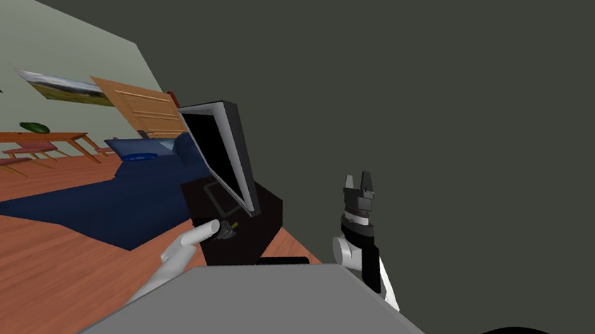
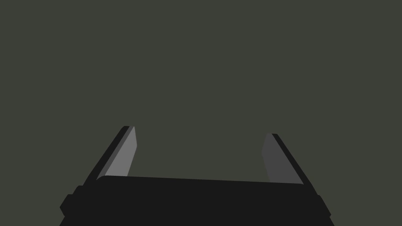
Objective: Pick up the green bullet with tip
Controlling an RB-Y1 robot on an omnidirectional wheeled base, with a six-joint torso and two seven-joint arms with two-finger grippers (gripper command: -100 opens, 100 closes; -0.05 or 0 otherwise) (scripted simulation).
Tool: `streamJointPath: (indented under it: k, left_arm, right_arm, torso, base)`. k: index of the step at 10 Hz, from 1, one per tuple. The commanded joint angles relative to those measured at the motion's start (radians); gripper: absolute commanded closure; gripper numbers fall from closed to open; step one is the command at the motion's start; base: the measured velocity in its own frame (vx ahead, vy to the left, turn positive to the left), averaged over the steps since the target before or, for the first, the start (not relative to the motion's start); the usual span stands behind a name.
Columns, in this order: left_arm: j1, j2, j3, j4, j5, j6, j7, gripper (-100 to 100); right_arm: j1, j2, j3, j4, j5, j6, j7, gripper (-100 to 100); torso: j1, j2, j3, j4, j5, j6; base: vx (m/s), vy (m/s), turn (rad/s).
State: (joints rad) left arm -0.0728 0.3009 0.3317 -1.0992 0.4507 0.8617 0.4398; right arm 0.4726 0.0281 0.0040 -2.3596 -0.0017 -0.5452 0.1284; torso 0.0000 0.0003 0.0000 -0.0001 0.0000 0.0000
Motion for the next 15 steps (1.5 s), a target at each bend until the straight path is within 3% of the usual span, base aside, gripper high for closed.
streamJointPath:
  k: [1, 3, 4, 8, 9, 10, 11, 15]
  left_arm:
    - [-0.007, -0.010, -0.003, 0.034, -0.003, -0.034, -0.009, -100]
    - [-0.005, -0.015, -0.005, 0.038, -0.005, -0.040, -0.010, -100]
    - [-0.004, -0.016, -0.005, 0.040, -0.005, -0.045, -0.012, 100]
    - [-0.008, -0.011, -0.003, 0.035, -0.005, -0.047, -0.011, 100]
    - [-0.008, -0.011, -0.003, 0.035, -0.005, -0.047, -0.011, 0]
    - [-0.046, 0.008, 0.004, 0.012, -0.009, -0.040, -0.010, -100]
    - [-0.046, 0.008, 0.004, 0.012, -0.009, -0.040, -0.010, -100]
    - [-0.128, 0.052, 0.013, -0.003, -0.044, 0.024, -0.002, -100]
  right_arm:
    - [0.000, 0.000, 0.000, 0.000, 0.000, 0.000, 0.000, 0]
    - [0.000, 0.000, 0.000, 0.000, 0.000, 0.000, 0.000, 0]
    - [0.000, 0.000, 0.000, 0.000, 0.000, 0.000, 0.000, 0]
    - [0.000, 0.000, 0.000, 0.000, 0.000, 0.000, 0.000, 0]
    - [0.000, 0.000, 0.000, 0.000, 0.000, 0.000, 0.000, 0]
    - [0.000, 0.000, 0.000, 0.000, 0.000, 0.000, 0.000, 0]
    - [0.000, 0.000, 0.000, 0.000, 0.000, 0.000, 0.000, 0]
    - [0.000, 0.000, 0.000, 0.000, 0.000, 0.000, 0.000, 0]
  torso:
    - [0.000, 0.000, 0.000, 0.000, 0.000, 0.000]
    - [0.000, 0.000, 0.000, 0.000, 0.000, 0.000]
    - [0.000, 0.000, 0.000, 0.000, 0.000, 0.000]
    - [0.004, -0.004, -0.004, -0.004, 0.006, 0.001]
    - [0.004, -0.005, -0.005, -0.004, 0.006, 0.001]
    - [0.004, -0.005, -0.005, -0.005, 0.006, 0.001]
    - [0.004, -0.004, -0.004, -0.004, 0.006, 0.002]
    - [0.002, -0.002, -0.003, -0.004, 0.005, 0.002]
  base:
    - [0.004, -0.004, 0.013]
    - [0.004, -0.004, 0.013]
    - [0.000, 0.000, 0.000]
    - [-0.002, -0.002, 0.000]
    - [0.000, 0.000, 0.000]
    - [-0.025, -0.012, -0.092]
    - [-0.025, -0.012, -0.067]
    - [-0.054, -0.033, -0.175]
